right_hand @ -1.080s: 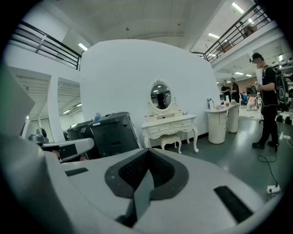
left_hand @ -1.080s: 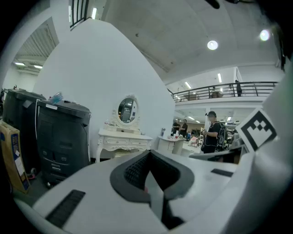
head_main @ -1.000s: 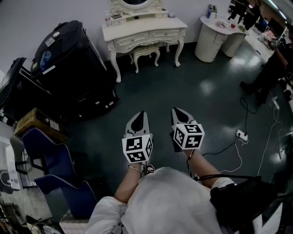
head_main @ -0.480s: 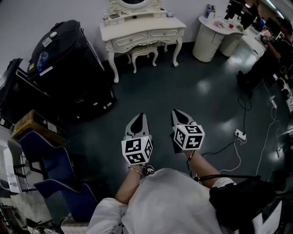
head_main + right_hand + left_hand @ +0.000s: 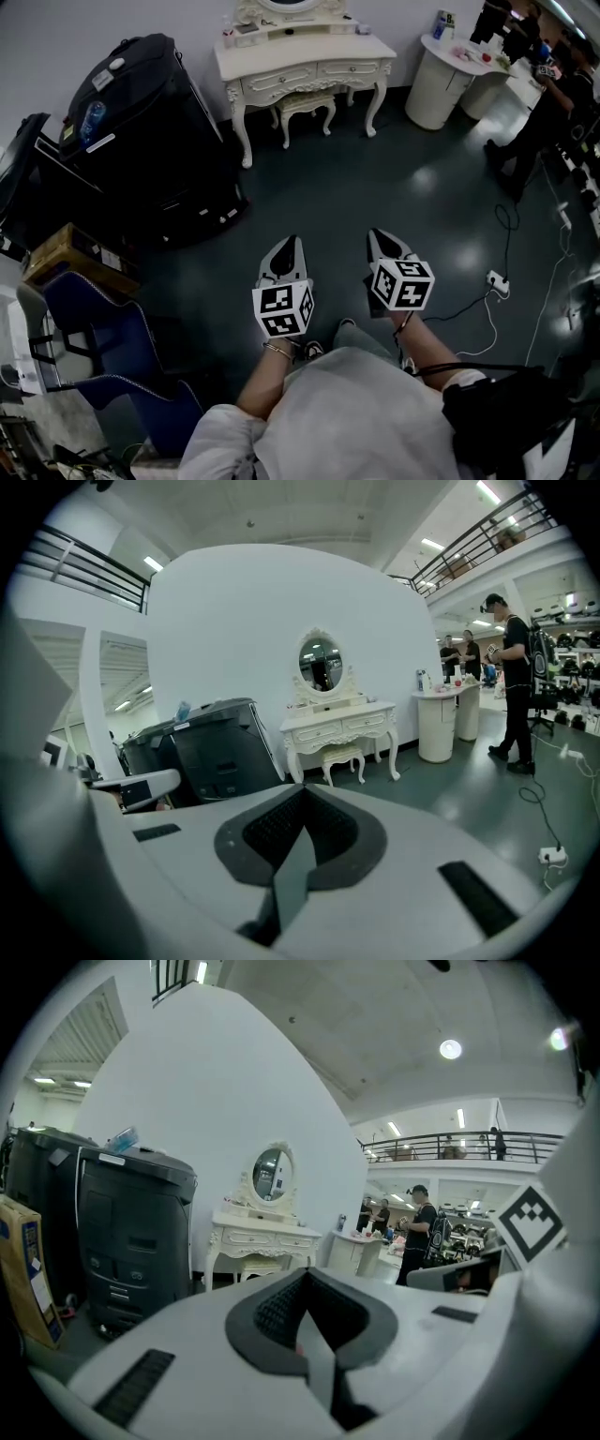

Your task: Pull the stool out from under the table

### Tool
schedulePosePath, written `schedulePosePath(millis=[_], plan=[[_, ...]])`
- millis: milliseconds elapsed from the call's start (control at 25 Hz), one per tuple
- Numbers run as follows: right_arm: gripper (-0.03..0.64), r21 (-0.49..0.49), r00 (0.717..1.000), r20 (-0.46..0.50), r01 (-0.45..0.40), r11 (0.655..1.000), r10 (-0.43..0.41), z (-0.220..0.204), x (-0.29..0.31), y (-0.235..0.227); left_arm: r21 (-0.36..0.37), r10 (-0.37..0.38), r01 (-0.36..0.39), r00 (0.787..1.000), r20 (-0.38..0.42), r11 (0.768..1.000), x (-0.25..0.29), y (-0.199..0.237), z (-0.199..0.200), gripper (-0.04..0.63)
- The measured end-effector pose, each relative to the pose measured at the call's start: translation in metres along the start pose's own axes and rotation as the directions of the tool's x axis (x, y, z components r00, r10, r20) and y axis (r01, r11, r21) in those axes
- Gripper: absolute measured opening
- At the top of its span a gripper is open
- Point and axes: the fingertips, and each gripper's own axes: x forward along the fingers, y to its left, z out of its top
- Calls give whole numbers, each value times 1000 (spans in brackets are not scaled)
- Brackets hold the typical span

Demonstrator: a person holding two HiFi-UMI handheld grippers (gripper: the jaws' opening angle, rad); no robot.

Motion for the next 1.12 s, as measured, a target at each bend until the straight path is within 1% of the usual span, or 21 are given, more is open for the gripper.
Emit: schedulePosePath(millis=[240, 480, 680, 960, 1120], plan=[[-2, 27, 1000, 3, 14, 1000, -14, 8, 31, -11, 17, -9, 9, 1000, -2, 1000, 30, 9, 9, 6], [-2, 56, 1000, -8, 23, 998, -23, 19, 74, -41, 21, -1, 1, 1000, 0, 1000, 79, 15, 18, 6], [-2, 62, 1000, -15, -9, 998, 10, 53, 117, -66, 22, 16, -16, 1000, 4, 1000, 133, 16, 37, 6], [-2, 43, 999, -21, -45, 998, 46, 104, 182, -97, 23, 43, -44, 999, 18, 999, 205, 16, 67, 6], [-2, 39, 997, -29, -64, 997, 65, 126, 218, -112, 24, 62, -62, 998, 21, 998, 242, 20, 79, 6]])
